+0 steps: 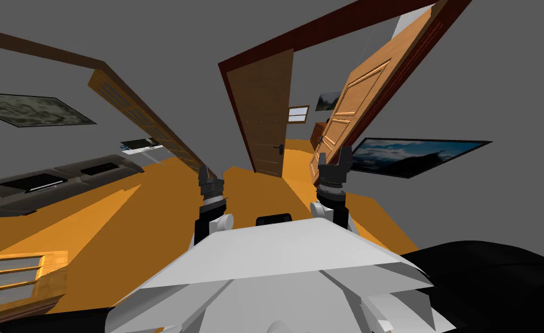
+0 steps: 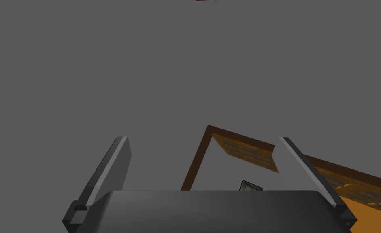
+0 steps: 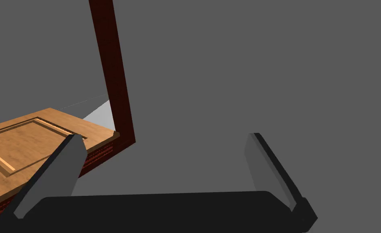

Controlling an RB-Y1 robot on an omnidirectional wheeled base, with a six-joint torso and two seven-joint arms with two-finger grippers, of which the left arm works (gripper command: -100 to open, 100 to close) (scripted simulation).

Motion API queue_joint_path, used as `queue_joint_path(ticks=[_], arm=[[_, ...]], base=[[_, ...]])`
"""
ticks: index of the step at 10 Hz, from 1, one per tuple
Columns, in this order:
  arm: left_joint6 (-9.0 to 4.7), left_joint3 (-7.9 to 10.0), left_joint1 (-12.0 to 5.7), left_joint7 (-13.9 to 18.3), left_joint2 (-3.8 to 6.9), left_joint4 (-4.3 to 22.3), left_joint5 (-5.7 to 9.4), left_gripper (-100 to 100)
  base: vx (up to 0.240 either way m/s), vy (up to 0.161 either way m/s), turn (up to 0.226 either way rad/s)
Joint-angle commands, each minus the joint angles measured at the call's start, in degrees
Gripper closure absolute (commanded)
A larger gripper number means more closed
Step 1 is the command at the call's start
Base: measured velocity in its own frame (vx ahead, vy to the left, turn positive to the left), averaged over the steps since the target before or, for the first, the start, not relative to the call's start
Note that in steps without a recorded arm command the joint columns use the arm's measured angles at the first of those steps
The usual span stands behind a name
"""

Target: Push the door open

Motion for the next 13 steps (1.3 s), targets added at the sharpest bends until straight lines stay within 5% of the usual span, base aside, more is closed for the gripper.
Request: queue_joint_path(ticks=[1, 13], arm=[[-0.14, -0.1, -1.38, 0.25, 0.71, 2.16, -0.09, -100], [-1.16, -0.81, -11.34, 2.03, 4.12, 17.81, -0.74, -100]], base=[[0.05, -0.006, -0.027], [0.079, -0.021, -0.024]])
